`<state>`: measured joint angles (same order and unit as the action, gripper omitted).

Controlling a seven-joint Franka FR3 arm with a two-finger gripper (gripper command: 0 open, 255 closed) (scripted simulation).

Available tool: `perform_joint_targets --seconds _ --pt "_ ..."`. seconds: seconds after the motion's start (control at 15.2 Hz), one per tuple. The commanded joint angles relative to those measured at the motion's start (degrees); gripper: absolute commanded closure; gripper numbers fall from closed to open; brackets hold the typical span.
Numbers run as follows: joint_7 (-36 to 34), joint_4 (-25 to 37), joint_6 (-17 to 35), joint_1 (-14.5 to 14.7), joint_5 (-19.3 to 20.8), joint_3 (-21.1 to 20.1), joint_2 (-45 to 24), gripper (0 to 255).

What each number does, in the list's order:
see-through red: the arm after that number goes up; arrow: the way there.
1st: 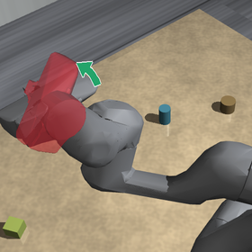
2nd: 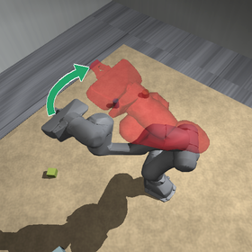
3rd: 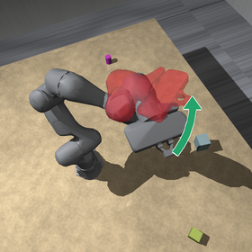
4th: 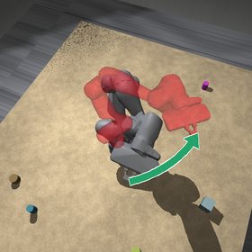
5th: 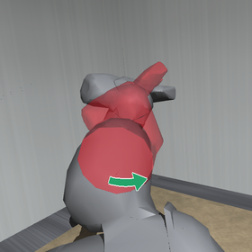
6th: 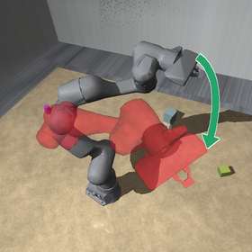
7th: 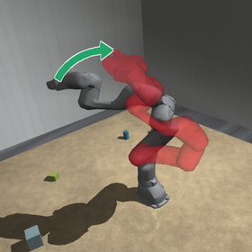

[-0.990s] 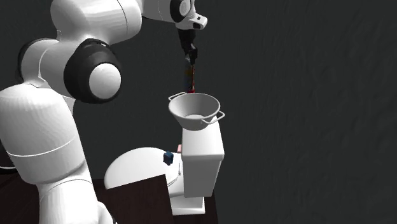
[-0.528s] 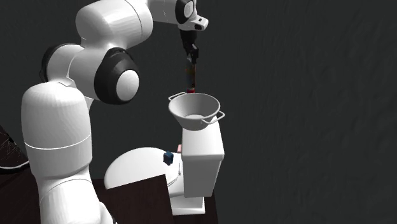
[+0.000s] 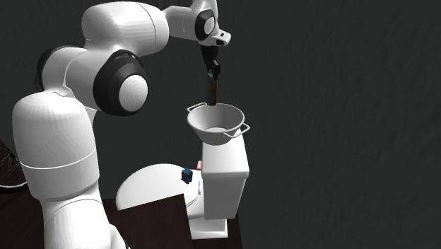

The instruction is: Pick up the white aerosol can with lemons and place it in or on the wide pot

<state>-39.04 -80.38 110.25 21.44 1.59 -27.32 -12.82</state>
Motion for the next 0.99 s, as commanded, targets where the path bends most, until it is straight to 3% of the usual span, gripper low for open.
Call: perform_joint_targets --seconds 0.0,0.92 --pt "0.07 -1.81 1.67 -0.11 -0.12 0.01 0.24 255" --pt "0.80 -11.99 10.98 -0.81 -0.77 0.19 1.15 255"
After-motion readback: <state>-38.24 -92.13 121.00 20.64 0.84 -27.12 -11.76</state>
